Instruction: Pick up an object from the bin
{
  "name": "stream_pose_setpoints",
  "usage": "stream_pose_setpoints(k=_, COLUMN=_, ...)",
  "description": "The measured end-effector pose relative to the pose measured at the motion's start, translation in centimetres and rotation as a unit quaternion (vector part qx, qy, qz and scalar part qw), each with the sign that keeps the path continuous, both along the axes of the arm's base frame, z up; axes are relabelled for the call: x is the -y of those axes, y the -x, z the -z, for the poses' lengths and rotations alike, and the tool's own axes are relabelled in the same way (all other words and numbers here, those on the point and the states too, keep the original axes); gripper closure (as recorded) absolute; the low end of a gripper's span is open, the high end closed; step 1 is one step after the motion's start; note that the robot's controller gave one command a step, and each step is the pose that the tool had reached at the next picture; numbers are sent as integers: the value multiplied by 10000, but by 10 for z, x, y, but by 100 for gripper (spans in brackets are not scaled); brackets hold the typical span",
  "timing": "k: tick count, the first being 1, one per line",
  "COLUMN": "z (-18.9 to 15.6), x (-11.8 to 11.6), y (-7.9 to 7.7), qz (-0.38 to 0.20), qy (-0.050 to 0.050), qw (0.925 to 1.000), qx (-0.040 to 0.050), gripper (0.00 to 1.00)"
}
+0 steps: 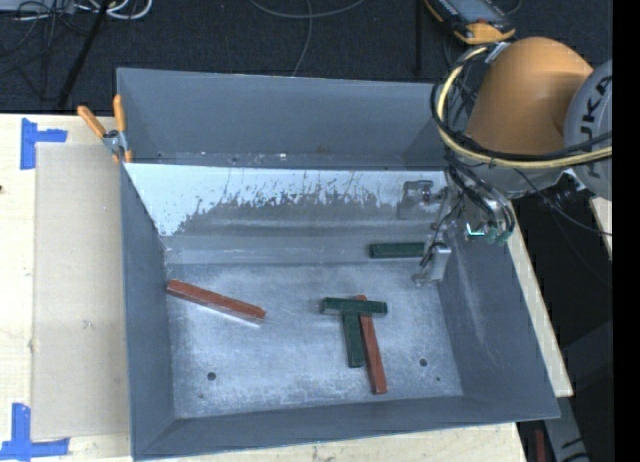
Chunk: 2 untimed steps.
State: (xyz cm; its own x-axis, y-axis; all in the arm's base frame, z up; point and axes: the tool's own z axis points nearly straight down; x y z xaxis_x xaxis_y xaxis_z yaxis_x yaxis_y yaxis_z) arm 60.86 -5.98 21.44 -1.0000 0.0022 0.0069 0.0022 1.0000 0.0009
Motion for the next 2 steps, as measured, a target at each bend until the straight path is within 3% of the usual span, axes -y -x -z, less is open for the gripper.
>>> stream_pose_setpoints(k=1, z=77, x=-39, y=35, qz=897, qy=0, qw=9960, qx=1, gripper=0)
stream_pose_setpoints(k=2, z=146, x=-28, y=33, qz=-1162, qy=-9, qw=9932, qx=-2, gripper=0)
